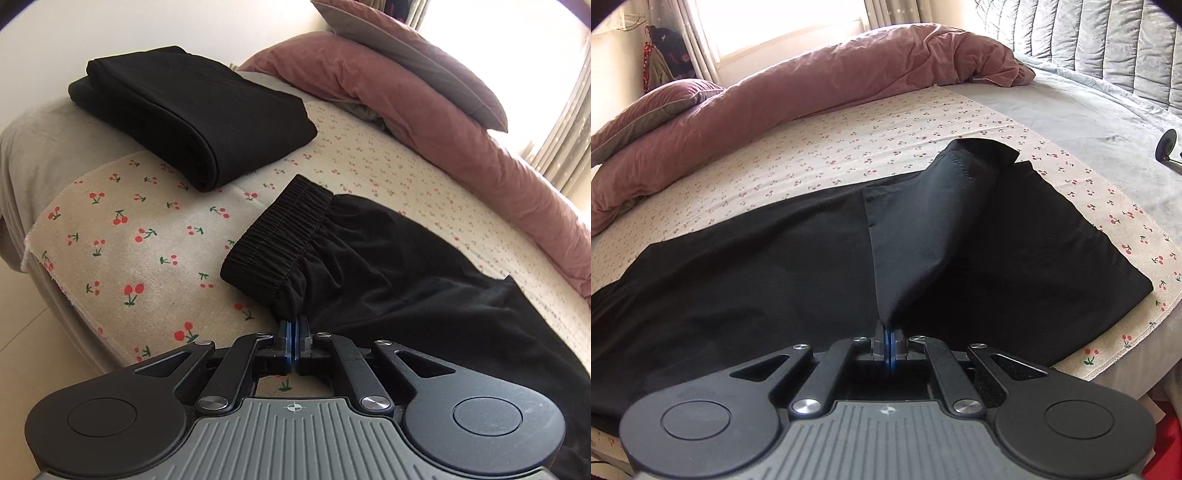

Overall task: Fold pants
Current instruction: 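Pinch the waistband with the left tool while the right tool pinches the leg, then release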

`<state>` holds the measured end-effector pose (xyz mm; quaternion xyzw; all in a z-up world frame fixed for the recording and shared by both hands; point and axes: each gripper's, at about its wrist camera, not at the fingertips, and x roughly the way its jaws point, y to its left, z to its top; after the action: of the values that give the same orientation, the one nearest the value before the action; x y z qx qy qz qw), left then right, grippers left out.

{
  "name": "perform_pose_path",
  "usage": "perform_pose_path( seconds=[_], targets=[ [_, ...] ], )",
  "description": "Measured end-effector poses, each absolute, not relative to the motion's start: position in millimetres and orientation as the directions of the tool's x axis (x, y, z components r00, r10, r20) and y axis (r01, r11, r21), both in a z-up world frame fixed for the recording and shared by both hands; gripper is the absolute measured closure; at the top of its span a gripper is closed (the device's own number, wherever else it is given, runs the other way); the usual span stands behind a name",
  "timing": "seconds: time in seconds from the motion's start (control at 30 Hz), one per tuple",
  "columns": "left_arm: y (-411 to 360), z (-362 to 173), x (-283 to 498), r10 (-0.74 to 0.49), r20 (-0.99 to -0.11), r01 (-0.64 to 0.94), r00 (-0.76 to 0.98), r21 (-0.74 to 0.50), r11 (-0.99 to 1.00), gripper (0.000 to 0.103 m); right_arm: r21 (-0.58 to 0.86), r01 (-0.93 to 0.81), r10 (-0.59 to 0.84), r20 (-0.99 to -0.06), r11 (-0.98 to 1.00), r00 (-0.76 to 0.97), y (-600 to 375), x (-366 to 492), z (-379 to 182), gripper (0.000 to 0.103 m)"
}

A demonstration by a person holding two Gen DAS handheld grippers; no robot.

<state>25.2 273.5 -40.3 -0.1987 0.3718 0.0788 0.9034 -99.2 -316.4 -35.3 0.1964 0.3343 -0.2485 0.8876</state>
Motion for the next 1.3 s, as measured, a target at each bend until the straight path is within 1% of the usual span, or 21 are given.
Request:
perform_pose_path(
  seconds=[0.03, 0.13, 0.17, 0.2, 0.23, 0.27, 0.3, 0.43, 0.47, 0.53, 0.6, 0.67, 0.77, 0.8, 0.83, 0.87, 0.9, 0.97, 1.0, 1.13, 1.3],
  targets=[
    [273, -42, 26, -0.003, -0.714, -0.292, 0.700, -0.290, 0.912, 0.101, 0.173, 0.575, -0.309, -0.703, 0.799, 0.641, -317, -97, -38, 0.101],
    [272, -44, 28, 0.007, -0.727, -0.291, 0.687, -0.266, 0.919, 0.093, 0.151, 0.589, -0.306, -0.738, 0.794, 0.601, -322, -91, -43, 0.100],
    [271, -43, 26, 0.016, -0.723, -0.290, 0.691, -0.257, 0.922, 0.091, 0.152, 0.588, -0.306, -0.737, 0.794, 0.603, -322, -92, -42, 0.097],
    [268, -40, 23, 0.035, -0.720, -0.291, 0.693, -0.235, 0.927, 0.086, 0.151, 0.589, -0.311, -0.732, 0.794, 0.607, -323, -93, -39, 0.084],
    [266, -37, 20, 0.056, -0.715, -0.297, 0.697, -0.217, 0.930, 0.079, 0.148, 0.595, -0.323, -0.724, 0.790, 0.609, -325, -96, -35, 0.067],
    [263, -33, 15, 0.086, -0.708, -0.307, 0.701, -0.191, 0.932, 0.062, 0.152, 0.601, -0.343, -0.702, 0.784, 0.624, -326, -101, -30, 0.060],
    [259, -28, 9, 0.106, -0.694, -0.306, 0.712, -0.171, 0.937, 0.047, 0.152, 0.605, -0.354, -0.690, 0.782, 0.631, -328, -104, -25, 0.055],
    [237, -7, -2, 0.087, -0.643, -0.224, 0.761, -0.134, 0.965, 0.039, 0.155, 0.615, -0.375, -0.671, 0.773, 0.640, -342, -102, -9, 0.053],
    [229, -2, -2, 0.069, -0.635, -0.196, 0.769, -0.131, 0.972, 0.034, 0.156, 0.612, -0.374, -0.667, 0.775, 0.644, -344, -98, -6, 0.051],
    [208, 6, 3, 0.008, -0.623, -0.114, 0.782, -0.131, 0.985, 0.032, 0.150, 0.591, -0.368, -0.656, 0.792, 0.659, -347, -83, -1, 0.042],
    [184, 10, 9, -0.064, -0.612, -0.027, 0.788, -0.137, 0.990, 0.028, 0.135, 0.574, -0.359, -0.659, 0.808, 0.660, -348, -65, -3, 0.041],
    [156, 9, 19, -0.151, -0.610, 0.074, 0.778, -0.149, 0.986, 0.028, 0.117, 0.555, -0.347, -0.671, 0.823, 0.655, -348, -43, -8, 0.041],
    [115, 4, 34, -0.259, -0.617, 0.203, 0.743, -0.161, 0.966, 0.027, 0.054, 0.542, -0.356, -0.698, 0.839, 0.621, -349, -9, -21, 0.042],
    [98, 0, 39, -0.302, -0.618, 0.251, 0.725, -0.171, 0.953, 0.027, 0.031, 0.543, -0.365, -0.708, 0.839, 0.604, -350, 3, -27, 0.045],
    [86, -3, 43, -0.334, -0.617, 0.287, 0.712, -0.179, 0.941, 0.027, 0.007, 0.549, -0.381, -0.713, 0.836, 0.589, -353, 12, -34, 0.050],
    [70, -9, 47, -0.380, -0.607, 0.339, 0.698, -0.188, 0.922, 0.027, -0.009, 0.557, -0.396, -0.713, 0.830, 0.579, -355, 18, -40, 0.052],
    [60, -13, 49, -0.409, -0.597, 0.371, 0.690, -0.193, 0.908, 0.027, -0.019, 0.565, -0.410, -0.709, 0.825, 0.574, -359, 21, -45, 0.055],
    [38, -25, 52, -0.478, -0.576, 0.452, 0.663, -0.201, 0.869, 0.028, -0.032, 0.567, -0.430, -0.687, 0.823, 0.585, -363, 19, -47, 0.084],
    [28, -30, 53, -0.507, -0.577, 0.487, 0.640, -0.205, 0.849, 0.028, -0.034, 0.585, -0.442, -0.690, 0.811, 0.573, -365, 15, -45, 0.103],
    [5, -50, 52, -0.565, -0.616, 0.580, 0.549, -0.205, 0.788, 0.028, 0.031, 0.656, -0.489, -0.641, 0.754, 0.592, -380, -27, -24, 0.103],
    [-3, -61, 45, -0.566, -0.636, 0.639, 0.524, -0.147, 0.755, 0.028, 0.181, 0.743, -0.533, -0.590, 0.644, 0.606, -412, -109, -5, 0.103]
  ],
)
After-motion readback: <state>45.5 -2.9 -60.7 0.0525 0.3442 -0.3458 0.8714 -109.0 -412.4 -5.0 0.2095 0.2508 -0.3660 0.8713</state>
